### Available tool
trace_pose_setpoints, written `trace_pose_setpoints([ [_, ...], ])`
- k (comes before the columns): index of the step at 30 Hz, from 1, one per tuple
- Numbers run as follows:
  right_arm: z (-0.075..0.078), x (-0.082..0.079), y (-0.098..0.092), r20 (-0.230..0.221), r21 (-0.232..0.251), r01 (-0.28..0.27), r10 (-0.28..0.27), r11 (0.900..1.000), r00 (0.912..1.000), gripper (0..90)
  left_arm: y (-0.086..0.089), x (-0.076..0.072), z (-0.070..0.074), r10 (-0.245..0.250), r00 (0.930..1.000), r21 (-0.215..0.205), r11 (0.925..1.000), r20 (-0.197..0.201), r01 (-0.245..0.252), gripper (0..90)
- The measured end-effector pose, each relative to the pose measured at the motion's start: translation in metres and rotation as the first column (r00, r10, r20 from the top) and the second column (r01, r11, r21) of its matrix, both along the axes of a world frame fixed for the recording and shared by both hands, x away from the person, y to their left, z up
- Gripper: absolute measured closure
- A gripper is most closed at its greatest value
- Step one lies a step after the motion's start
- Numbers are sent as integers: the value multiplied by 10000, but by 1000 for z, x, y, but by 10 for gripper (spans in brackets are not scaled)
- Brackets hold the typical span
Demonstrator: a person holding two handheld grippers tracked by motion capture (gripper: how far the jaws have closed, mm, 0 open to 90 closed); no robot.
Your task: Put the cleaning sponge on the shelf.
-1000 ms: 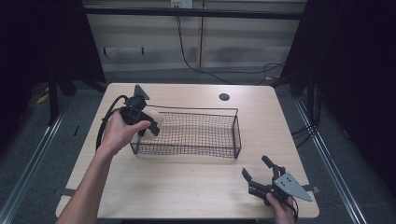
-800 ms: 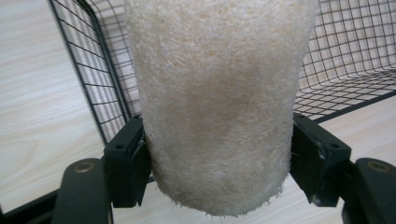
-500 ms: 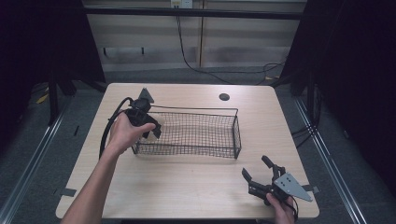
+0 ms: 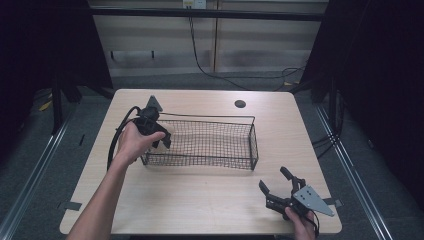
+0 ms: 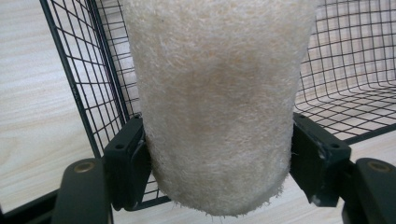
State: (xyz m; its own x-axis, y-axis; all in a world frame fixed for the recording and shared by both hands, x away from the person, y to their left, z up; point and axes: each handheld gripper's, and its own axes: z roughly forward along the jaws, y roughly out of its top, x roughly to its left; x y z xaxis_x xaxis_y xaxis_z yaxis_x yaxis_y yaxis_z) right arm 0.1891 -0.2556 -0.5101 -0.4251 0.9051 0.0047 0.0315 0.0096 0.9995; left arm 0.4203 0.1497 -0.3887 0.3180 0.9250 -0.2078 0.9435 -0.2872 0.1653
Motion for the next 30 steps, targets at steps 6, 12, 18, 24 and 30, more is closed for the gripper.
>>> trace_pose_setpoints([
  [6,0,0,0,-31,-7,20,-20,10000,10000,135,2,3,-8,195,9997,156,9997,-160,-193,300],
  [12,0,0,0,-28,-65,10,-10,10000,10000,135,4,4,-13,245,9995,252,9994,-219,-240,299],
  [18,0,0,0,-37,-66,16,-16,10000,10000,135,2,4,-15,273,9989,371,9990,-373,-259,299],
  [24,0,0,0,-26,-53,-17,17,10000,10000,135,-2,4,-22,194,9982,549,9984,-574,-162,299],
  [30,0,0,0,-24,-56,-15,15,10000,10000,135,-5,5,-28,376,9973,754,9966,-630,-328,299],
])
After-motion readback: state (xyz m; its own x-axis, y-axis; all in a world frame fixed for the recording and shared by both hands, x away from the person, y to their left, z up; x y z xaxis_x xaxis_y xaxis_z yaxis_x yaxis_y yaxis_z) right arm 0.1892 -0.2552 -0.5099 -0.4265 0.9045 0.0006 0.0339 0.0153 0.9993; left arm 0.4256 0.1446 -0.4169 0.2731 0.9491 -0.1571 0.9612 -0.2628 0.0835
